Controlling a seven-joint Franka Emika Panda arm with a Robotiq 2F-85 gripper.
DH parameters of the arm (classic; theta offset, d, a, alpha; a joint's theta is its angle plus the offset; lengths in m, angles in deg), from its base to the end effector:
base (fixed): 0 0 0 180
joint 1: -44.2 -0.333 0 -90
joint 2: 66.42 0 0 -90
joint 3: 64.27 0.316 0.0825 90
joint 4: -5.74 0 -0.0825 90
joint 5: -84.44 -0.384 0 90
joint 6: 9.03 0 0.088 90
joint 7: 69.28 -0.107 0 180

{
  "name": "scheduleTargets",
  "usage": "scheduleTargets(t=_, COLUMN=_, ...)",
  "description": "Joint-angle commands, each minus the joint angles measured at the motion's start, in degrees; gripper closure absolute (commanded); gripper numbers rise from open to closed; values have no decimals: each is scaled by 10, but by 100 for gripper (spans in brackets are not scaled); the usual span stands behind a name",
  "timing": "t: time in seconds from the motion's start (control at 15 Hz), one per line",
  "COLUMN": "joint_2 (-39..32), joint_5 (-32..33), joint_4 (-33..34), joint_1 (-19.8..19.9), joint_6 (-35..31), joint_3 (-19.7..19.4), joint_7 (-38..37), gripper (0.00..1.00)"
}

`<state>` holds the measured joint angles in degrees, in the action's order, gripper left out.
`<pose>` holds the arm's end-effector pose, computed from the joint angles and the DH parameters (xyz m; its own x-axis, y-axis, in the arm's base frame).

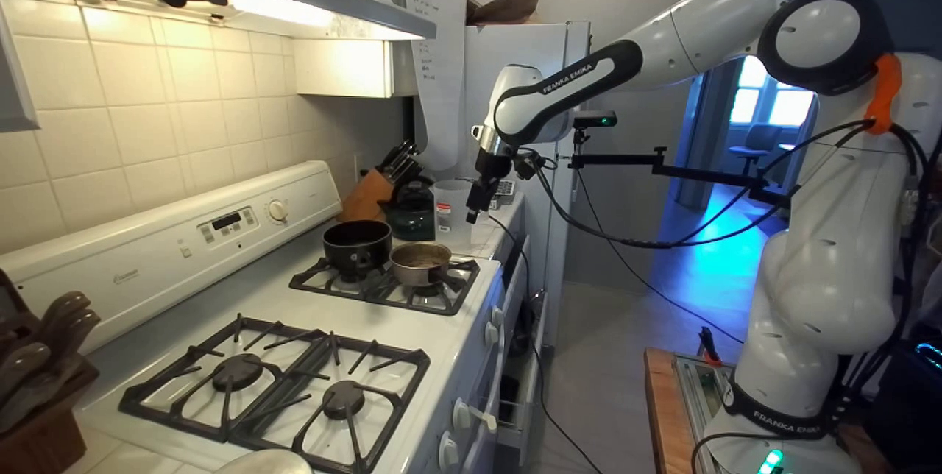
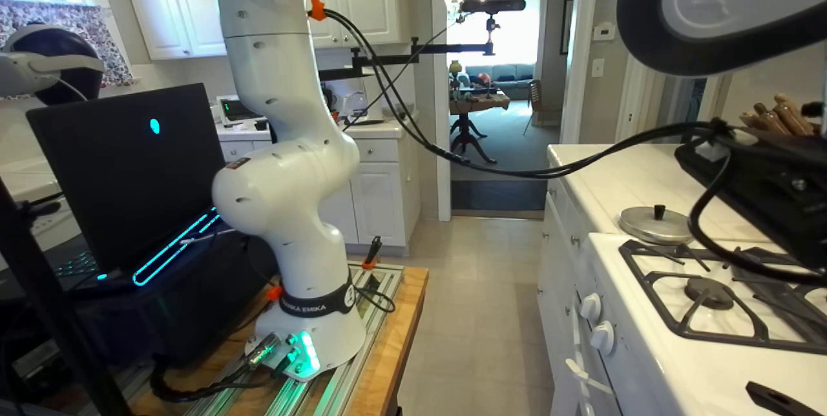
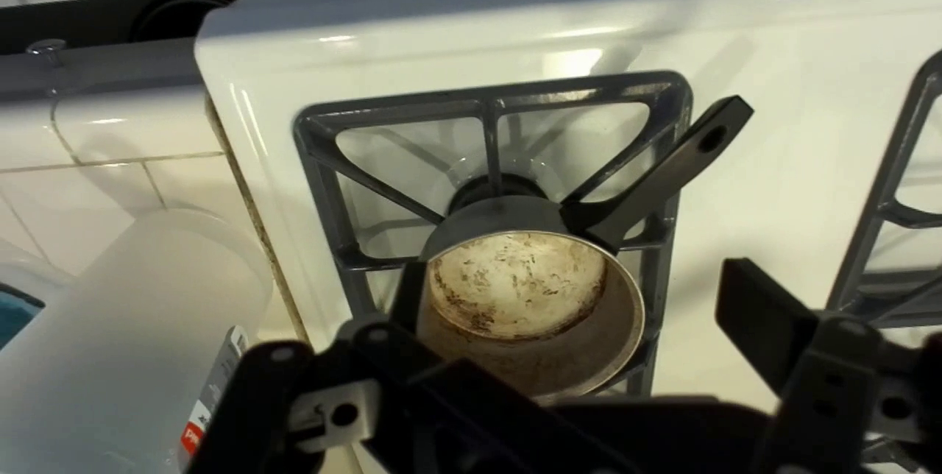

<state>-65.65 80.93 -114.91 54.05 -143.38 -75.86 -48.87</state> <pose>0.5255 -0.2057 0.4486 0.9664 -0.0494 0.2522 -0.0599 -0.9976 0.0343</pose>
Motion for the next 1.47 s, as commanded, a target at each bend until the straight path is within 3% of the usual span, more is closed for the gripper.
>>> scheduleTargets(t=0.0, joint_2=-18, joint_5=41, joint_4=43, joint_1=13, joint_6=49, joint_3=-7, joint_7=34, gripper=0)
scheduleTargets(t=0.33, joint_2=-42, joint_5=71, joint_4=73, joint_1=17, joint_6=54, joint_3=-7, joint_7=95, gripper=0)
scheduleTargets(t=1.4, joint_2=-129, joint_5=135, joint_4=145, joint_1=52, joint_6=-22, joint_3=-6, joint_7=232, gripper=0)
